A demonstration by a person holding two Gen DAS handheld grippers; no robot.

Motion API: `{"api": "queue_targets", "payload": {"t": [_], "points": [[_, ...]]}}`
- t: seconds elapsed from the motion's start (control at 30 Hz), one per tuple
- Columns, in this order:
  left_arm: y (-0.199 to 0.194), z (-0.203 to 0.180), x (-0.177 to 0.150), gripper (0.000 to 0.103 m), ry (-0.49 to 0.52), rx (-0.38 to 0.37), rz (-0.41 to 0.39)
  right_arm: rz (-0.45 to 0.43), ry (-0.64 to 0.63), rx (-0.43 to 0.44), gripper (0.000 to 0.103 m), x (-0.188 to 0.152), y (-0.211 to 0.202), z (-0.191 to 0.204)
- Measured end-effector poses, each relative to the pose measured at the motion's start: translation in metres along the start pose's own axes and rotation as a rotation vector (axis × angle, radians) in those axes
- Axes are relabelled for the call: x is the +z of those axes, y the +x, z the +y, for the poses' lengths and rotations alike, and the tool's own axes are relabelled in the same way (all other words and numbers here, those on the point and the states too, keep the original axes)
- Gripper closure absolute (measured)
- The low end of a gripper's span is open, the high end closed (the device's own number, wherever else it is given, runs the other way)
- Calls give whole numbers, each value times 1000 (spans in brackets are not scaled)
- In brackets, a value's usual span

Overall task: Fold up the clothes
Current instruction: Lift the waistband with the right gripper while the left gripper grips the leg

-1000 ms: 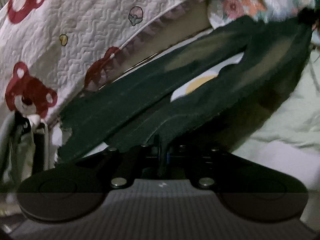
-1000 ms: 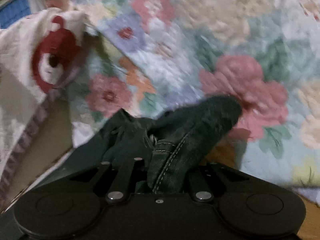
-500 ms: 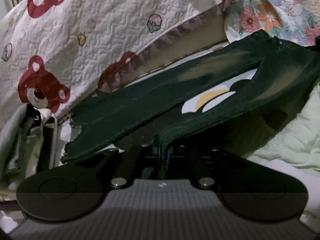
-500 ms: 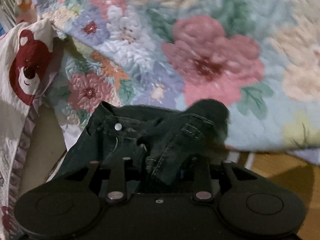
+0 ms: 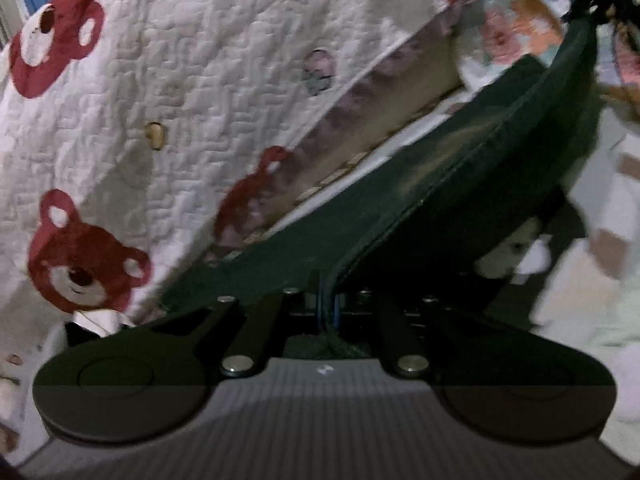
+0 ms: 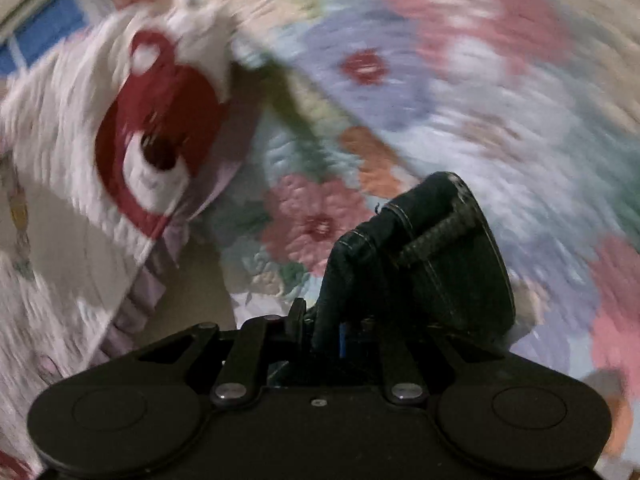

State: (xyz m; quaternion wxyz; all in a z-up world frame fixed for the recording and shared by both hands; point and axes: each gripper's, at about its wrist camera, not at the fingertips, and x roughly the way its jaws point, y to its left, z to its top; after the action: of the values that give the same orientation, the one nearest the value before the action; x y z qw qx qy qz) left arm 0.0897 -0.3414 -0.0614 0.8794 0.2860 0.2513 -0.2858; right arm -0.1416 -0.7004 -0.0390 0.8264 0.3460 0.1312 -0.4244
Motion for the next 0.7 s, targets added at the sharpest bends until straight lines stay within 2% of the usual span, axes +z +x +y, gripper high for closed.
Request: {"api": "queue_targets", "payload": {"t": [0.1, 0.23, 0.4, 0.6, 0.7], "points": [[16, 15, 3, 97, -45, 8, -16, 16, -35, -29, 85, 3, 13, 13], [33, 32, 11, 95, -19, 21, 2, 41, -116, -57, 85, 5, 30, 26], [59, 52, 17, 95, -12, -8, 45, 46, -127, -79, 85, 8, 54, 38], [101, 46, -15, 95, -39, -18, 135, 51, -159, -93, 85, -2, 77, 40], [122, 45, -20, 95, -2, 4, 166, 60, -147, -111, 85, -9, 91, 37]]}}
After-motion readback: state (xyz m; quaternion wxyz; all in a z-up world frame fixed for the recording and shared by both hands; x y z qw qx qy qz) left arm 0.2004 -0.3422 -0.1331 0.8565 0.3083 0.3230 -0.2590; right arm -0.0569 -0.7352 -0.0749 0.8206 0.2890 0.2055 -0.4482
